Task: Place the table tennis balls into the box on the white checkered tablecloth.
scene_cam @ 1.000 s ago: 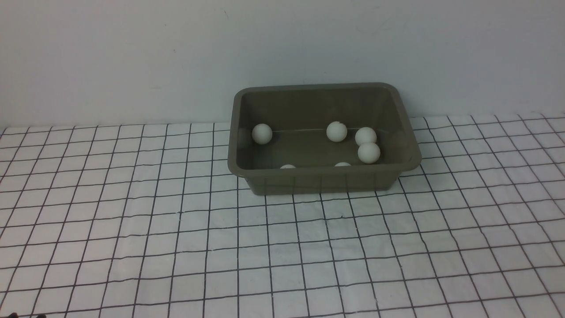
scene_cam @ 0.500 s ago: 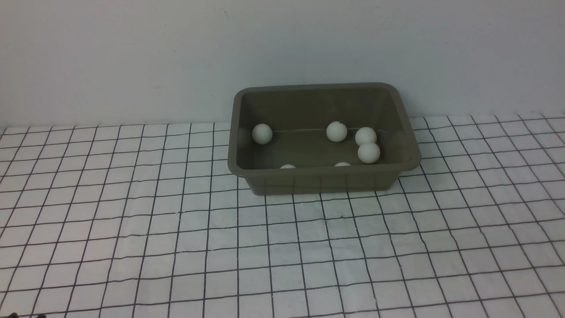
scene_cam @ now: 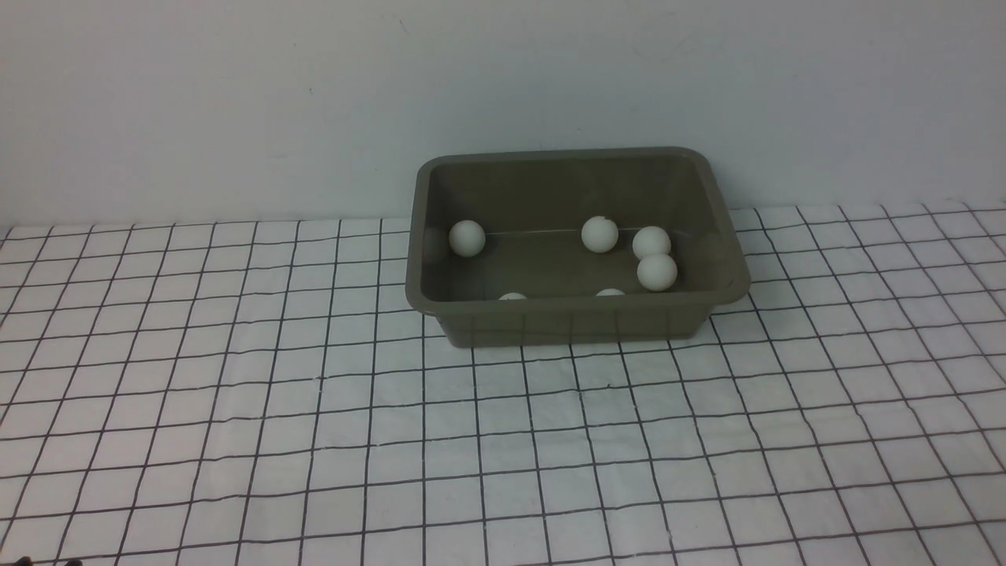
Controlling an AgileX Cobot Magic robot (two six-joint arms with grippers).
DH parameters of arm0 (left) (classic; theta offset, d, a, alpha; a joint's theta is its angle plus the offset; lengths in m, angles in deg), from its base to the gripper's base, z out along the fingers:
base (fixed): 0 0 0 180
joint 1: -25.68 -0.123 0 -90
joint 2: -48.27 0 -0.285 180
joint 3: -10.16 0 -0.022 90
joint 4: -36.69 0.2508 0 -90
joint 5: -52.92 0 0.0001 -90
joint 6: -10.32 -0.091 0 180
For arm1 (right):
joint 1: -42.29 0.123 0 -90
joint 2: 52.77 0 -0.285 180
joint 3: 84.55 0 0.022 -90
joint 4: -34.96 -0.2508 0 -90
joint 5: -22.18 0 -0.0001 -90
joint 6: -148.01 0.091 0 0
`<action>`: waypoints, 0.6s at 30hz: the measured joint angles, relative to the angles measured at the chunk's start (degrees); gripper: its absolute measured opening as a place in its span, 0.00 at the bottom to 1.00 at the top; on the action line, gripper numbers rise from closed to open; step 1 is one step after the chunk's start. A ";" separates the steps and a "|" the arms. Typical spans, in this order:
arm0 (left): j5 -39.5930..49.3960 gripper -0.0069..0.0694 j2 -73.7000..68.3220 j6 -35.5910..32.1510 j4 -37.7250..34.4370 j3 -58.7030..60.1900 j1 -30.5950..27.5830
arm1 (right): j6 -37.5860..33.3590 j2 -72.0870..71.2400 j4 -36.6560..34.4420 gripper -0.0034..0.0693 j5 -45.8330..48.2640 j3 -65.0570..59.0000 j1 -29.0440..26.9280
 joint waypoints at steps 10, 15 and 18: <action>0.00 0.37 0.00 0.00 0.00 0.00 0.00 | 0.19 -0.11 1.33 0.68 2.53 0.17 -0.50; 0.00 0.37 0.00 0.00 0.00 0.00 0.00 | 0.38 -0.11 1.76 0.68 2.53 0.17 -0.50; 0.00 0.37 0.00 0.00 0.00 0.00 0.00 | 0.38 -0.13 1.80 0.68 2.53 0.17 -0.50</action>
